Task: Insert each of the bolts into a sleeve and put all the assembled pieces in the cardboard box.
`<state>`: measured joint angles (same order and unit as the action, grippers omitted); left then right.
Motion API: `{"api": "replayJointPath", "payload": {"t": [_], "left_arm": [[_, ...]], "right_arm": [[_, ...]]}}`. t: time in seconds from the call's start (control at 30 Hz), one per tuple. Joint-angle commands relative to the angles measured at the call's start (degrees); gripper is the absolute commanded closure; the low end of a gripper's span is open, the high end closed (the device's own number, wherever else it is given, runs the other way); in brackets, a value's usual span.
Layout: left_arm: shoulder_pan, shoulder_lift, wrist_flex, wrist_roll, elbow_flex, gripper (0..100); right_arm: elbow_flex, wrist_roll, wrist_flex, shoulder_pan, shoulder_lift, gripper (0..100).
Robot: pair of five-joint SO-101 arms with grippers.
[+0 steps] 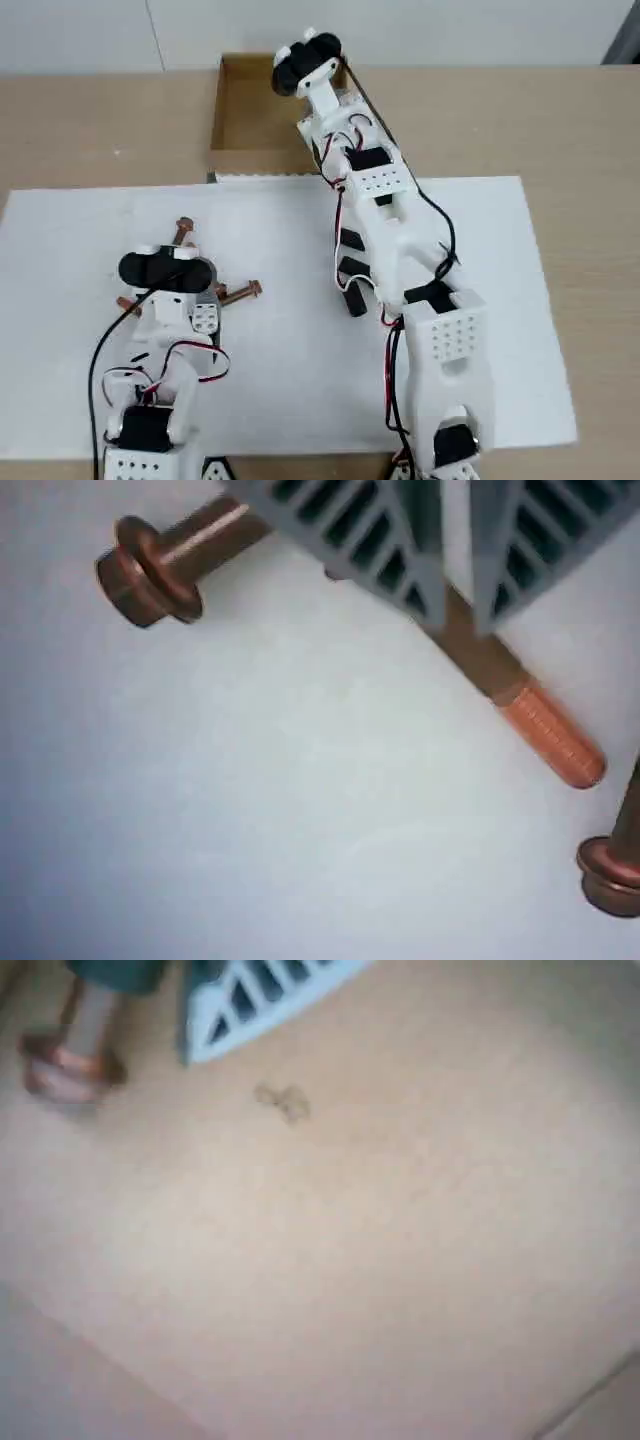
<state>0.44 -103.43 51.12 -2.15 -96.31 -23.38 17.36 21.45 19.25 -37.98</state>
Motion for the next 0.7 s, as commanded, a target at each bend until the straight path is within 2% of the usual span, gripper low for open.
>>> {"api": "replayJointPath", "payload": {"t": [0.0,0.27,0.53,0.67], "left_arm": [[-0.1,-0.5,0.2,0.2,0.2,99],[-0.1,-0.5,0.2,0.2,0.2,99],[-0.1,-0.5,0.2,0.2,0.2,99],[-0.1,-0.5,0.2,0.2,0.2,99]], "right_arm": [[-2.7,0.2,5.2,0.2,6.6,85.1],[-2.7,0.2,19.9,-0.6,17.5,85.7],[-2.7,0.2,33.5,-0.7,25.9,99.4],[-2.7,0.2,41.9,-0.4,29.5,99.4]]}}
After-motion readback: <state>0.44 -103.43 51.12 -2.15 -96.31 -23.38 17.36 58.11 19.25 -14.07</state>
